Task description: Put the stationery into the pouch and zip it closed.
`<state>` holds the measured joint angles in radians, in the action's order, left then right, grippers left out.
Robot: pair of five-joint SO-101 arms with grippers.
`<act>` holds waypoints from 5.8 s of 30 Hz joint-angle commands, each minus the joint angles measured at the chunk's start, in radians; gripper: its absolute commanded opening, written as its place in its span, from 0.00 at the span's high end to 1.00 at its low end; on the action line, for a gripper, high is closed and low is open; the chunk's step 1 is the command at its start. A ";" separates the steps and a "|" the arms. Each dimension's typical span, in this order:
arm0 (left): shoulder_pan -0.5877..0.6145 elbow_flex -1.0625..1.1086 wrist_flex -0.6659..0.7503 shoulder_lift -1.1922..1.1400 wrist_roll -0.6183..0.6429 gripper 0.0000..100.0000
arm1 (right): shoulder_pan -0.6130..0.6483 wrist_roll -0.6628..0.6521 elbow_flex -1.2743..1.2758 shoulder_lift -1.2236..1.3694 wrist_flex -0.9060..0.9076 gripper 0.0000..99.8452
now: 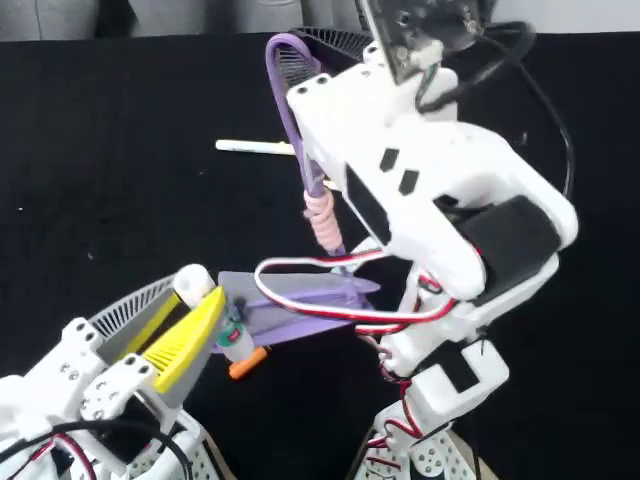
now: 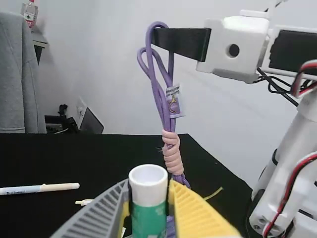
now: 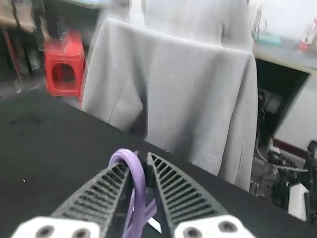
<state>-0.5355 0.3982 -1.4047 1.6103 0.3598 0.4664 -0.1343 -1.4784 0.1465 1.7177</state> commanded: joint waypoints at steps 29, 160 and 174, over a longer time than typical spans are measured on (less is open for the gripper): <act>0.386 0.702 0.531 0.212 -0.209 0.75 | -0.120 0.008 -0.021 -0.005 -0.061 0.99; -0.021 0.539 0.661 -1.330 -0.649 0.94 | -0.213 0.009 -0.015 0.223 -0.213 0.99; -0.021 0.549 0.655 -1.320 -0.647 0.97 | -0.213 0.009 -0.019 0.216 -0.212 0.99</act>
<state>-0.5585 0.9659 -0.7388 0.2816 -0.2831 0.2670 -0.1297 -1.4768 0.3782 1.5182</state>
